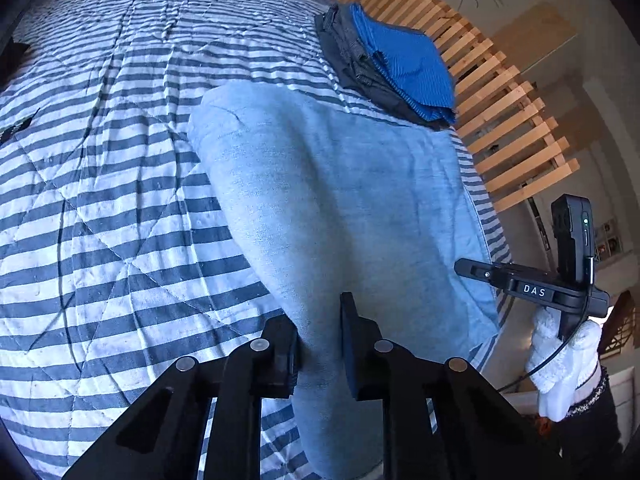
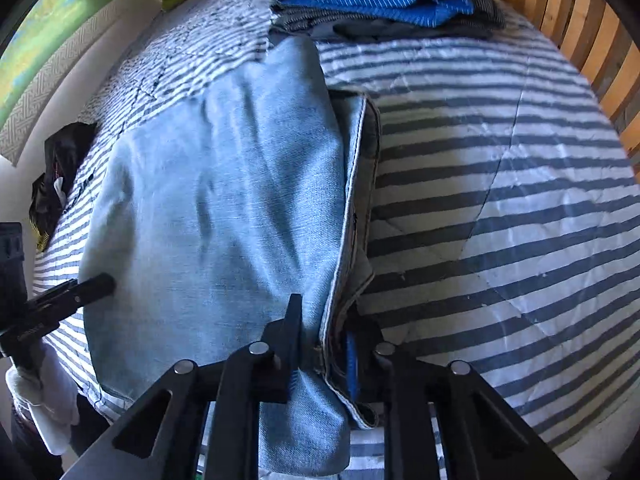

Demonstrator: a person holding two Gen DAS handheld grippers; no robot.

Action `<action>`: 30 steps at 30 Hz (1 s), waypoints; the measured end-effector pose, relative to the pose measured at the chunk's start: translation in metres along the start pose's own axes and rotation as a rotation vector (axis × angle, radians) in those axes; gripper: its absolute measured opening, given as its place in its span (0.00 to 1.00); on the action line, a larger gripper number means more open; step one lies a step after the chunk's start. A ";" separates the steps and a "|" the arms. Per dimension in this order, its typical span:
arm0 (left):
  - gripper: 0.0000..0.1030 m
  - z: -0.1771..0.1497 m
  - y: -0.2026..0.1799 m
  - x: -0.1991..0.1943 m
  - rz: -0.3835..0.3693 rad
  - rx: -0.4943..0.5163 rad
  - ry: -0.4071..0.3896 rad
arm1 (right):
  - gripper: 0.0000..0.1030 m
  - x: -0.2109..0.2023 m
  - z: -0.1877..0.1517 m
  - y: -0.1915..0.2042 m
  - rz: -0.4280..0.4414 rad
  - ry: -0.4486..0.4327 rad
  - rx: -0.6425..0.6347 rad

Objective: Fold large clothes

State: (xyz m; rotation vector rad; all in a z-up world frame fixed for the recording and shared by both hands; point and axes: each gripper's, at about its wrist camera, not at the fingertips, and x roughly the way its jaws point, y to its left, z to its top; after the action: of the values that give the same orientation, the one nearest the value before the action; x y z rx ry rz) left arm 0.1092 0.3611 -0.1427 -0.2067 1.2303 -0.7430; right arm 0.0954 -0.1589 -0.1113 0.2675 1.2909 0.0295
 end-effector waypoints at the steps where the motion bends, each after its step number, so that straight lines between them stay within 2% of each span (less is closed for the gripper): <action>1: 0.16 0.000 -0.002 -0.005 0.000 0.017 -0.001 | 0.14 -0.005 -0.001 0.003 0.013 -0.009 0.003; 4: 0.16 0.001 -0.002 -0.012 0.019 0.056 0.003 | 0.14 -0.014 -0.007 0.014 0.036 -0.026 0.010; 9: 0.14 0.011 0.024 -0.039 -0.021 -0.002 -0.009 | 0.14 -0.014 -0.012 0.036 0.067 -0.017 0.026; 11: 0.14 0.016 0.029 -0.052 -0.010 0.012 -0.026 | 0.14 -0.016 -0.013 0.041 0.111 -0.013 0.050; 14: 0.14 0.025 0.040 -0.072 0.028 0.057 -0.005 | 0.14 -0.019 -0.025 0.062 0.184 0.002 0.071; 17: 0.15 0.037 0.061 -0.081 0.054 0.061 0.032 | 0.13 -0.013 -0.051 0.100 0.148 0.004 0.003; 19: 0.25 0.038 0.076 -0.079 0.095 0.039 0.053 | 0.15 0.000 -0.059 0.115 0.102 0.035 -0.024; 21: 0.31 0.030 0.085 -0.080 0.157 0.048 0.058 | 0.20 0.012 -0.060 0.126 0.031 0.087 -0.106; 23: 0.39 0.018 0.087 -0.093 0.191 0.058 0.025 | 0.20 0.005 -0.059 0.124 0.028 0.093 -0.157; 24: 0.48 0.010 0.088 -0.103 0.201 0.046 -0.001 | 0.21 -0.006 -0.056 0.123 0.035 0.086 -0.188; 25: 0.57 0.001 0.090 -0.114 0.198 0.023 -0.030 | 0.21 -0.015 -0.053 0.123 0.040 0.073 -0.215; 27: 0.65 -0.022 0.094 -0.130 0.190 -0.037 -0.067 | 0.22 -0.043 -0.045 0.124 0.026 0.000 -0.294; 29: 0.65 -0.043 0.096 -0.136 0.184 -0.108 -0.088 | 0.25 -0.070 -0.031 0.128 0.012 -0.079 -0.368; 30: 0.65 -0.055 0.097 -0.136 0.167 -0.155 -0.090 | 0.29 -0.078 -0.024 0.131 0.032 -0.099 -0.401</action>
State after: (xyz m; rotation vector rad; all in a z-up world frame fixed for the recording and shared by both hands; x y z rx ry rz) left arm 0.0798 0.5309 -0.1068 -0.2588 1.2036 -0.4891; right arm 0.0676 -0.0410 -0.0156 -0.0544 1.1543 0.2954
